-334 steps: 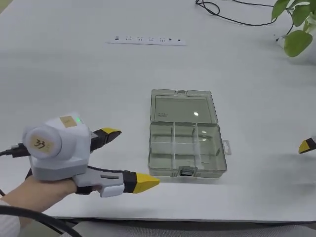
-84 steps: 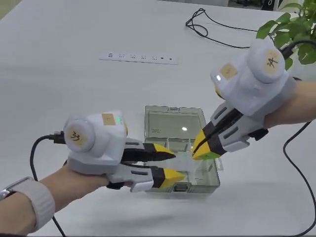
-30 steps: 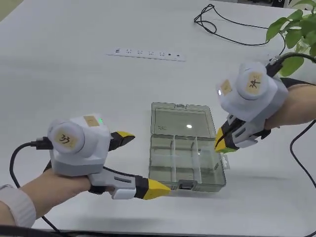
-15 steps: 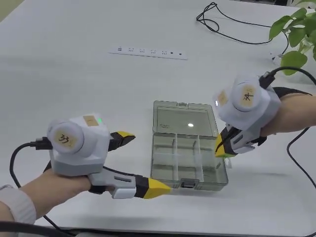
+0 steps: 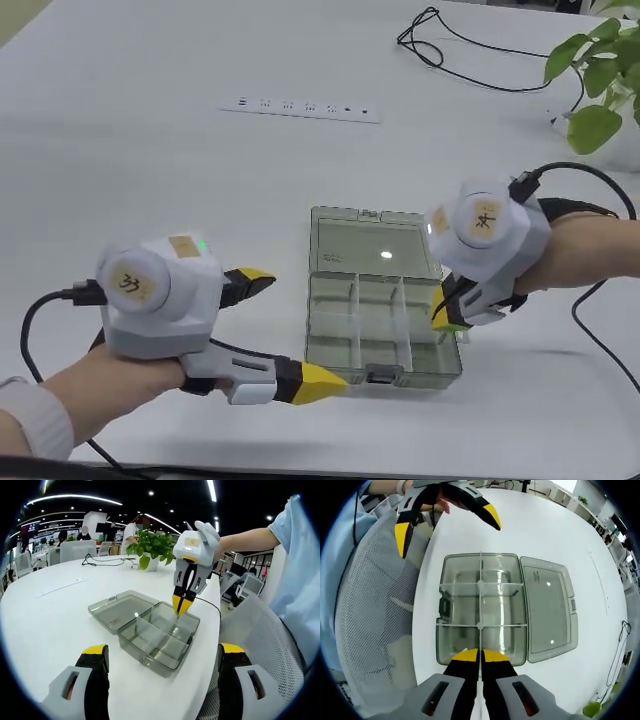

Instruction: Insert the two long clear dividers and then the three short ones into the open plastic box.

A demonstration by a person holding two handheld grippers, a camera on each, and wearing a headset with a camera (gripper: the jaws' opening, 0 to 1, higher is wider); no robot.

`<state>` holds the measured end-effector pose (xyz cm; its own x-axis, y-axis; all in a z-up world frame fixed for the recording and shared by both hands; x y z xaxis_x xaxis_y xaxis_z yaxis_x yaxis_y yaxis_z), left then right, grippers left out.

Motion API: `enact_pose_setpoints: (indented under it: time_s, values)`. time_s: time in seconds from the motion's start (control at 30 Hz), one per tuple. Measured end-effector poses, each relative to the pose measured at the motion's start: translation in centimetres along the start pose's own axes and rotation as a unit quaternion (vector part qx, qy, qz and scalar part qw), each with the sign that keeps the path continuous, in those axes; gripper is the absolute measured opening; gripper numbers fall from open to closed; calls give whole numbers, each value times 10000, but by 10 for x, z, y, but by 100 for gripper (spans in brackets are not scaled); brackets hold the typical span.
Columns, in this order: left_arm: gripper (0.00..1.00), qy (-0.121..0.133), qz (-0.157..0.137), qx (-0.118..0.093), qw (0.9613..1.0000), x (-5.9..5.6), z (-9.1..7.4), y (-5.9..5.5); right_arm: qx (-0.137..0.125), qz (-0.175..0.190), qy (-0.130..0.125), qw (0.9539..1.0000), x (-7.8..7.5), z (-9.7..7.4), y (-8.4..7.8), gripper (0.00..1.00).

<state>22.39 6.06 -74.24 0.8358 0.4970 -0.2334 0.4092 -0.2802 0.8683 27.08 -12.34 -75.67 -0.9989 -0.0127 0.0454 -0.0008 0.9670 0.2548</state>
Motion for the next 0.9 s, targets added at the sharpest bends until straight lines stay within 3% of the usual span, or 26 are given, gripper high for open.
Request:
enact_pose_setpoints:
  time_s: [0.27,0.37,0.5,0.6,0.67,0.9]
  values:
    - [92,-35,49,-1,10000,0,1,4,-141,-140,-3,9998,0,0,-2,3]
    - [92,-16,60,-14,10000,1,0,6,-500,-246,-231,9982,-1,-5,0,10]
    - [92,87,-39,-117,9999,5,-1,9,-1145,83,-417,9925,3,-18,6,23]
    - [92,114,-54,-207,9997,5,-1,11,-1705,555,-506,9825,11,-27,8,31]
    - [92,130,-80,-245,9996,6,0,12,-1904,770,-569,9770,17,-29,5,35]
    - [94,255,-185,-260,9992,3,-6,13,-2674,1611,-1039,9443,48,-29,-13,53]
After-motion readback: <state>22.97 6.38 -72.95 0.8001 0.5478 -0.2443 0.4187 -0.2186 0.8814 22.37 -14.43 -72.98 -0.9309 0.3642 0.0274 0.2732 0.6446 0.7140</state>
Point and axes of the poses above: the centre of the closed fingertips' face, and the gripper's own axes: z roughly forward along the fingers, x roughly to its left, y roughly out of its top, the point moved 6 cm from there along -z, roughly backward along the fingers
